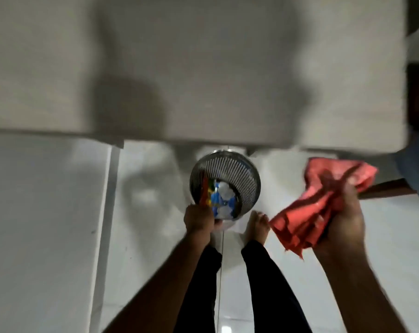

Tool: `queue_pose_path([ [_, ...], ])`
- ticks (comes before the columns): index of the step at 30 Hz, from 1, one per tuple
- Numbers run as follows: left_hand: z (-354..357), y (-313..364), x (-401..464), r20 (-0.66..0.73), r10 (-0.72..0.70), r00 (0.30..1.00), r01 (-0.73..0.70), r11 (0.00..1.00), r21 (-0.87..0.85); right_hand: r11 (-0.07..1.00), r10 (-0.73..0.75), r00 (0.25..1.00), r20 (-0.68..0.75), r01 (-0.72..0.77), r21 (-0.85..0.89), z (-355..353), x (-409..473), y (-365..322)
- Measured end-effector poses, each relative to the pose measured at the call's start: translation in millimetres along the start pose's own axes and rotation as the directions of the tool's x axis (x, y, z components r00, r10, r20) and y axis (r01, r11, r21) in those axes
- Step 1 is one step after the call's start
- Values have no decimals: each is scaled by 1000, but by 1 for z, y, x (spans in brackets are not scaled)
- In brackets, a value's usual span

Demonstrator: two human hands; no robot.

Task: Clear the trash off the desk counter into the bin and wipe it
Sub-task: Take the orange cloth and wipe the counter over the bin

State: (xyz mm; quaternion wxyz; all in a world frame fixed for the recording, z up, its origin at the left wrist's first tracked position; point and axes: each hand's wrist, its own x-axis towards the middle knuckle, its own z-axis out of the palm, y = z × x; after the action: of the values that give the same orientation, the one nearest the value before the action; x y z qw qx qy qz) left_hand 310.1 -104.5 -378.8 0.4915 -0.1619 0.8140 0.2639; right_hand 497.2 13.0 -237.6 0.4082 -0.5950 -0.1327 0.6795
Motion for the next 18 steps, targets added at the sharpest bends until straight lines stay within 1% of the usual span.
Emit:
queue_pose_path([
  [1,-12,4,-25,33,-7,999,8,999,-49,992,-119,992,-36,117,-55,7,-17,-24],
  [2,-25,12,-52,46,4,999,1,995,-105,962,-254,965,-69,244,-125,16,-35,-52],
  [3,-38,23,-79,46,12,999,-6,990,-144,915,-372,925,-83,350,-198,25,-53,-81],
  [5,-58,48,-131,29,52,998,-45,980,-193,782,-571,815,-98,504,-367,50,-74,-134],
  [6,-66,58,-152,38,70,997,-60,973,-222,692,-664,745,-67,577,-434,68,-71,-156],
  [7,-76,69,-176,42,86,995,-73,966,-249,574,-747,665,19,659,-485,90,-69,-176],
  [8,-90,80,-202,49,114,992,-96,957,-274,437,-790,593,156,723,-535,117,-68,-196],
  [9,-99,87,-220,54,128,990,-108,956,-274,313,-766,566,305,742,-592,145,-53,-206],
  [10,-104,86,-227,45,130,991,-115,963,-242,177,-692,573,440,725,-666,171,-27,-201],
  [11,-108,87,-236,27,131,991,-122,970,-210,-4,-588,576,567,699,-715,193,-5,-195],
  [12,-114,90,-245,15,145,989,-139,970,-202,-180,-474,594,649,657,-732,214,13,-187],
  [13,-119,90,-255,12,149,989,-144,969,-200,-352,-390,624,677,579,-736,229,25,-175],
  [14,-124,87,-262,-14,147,989,-147,971,-189,-483,-326,646,690,514,-709,241,28,-164],
  [15,-129,84,-267,-51,144,988,-150,975,-162,-558,-274,653,706,491,-670,251,27,-155],
  [16,-132,77,-266,-60,155,986,-162,977,-141,-594,-224,634,740,513,-620,256,23,-145],
  [17,-136,71,-264,-64,164,984,-171,975,-139,-614,-176,593,786,558,-558,257,15,-132],
  [18,-140,67,-264,-63,160,985,-168,974,-155,-616,-127,537,834,617,-491,255,2,-117],
])
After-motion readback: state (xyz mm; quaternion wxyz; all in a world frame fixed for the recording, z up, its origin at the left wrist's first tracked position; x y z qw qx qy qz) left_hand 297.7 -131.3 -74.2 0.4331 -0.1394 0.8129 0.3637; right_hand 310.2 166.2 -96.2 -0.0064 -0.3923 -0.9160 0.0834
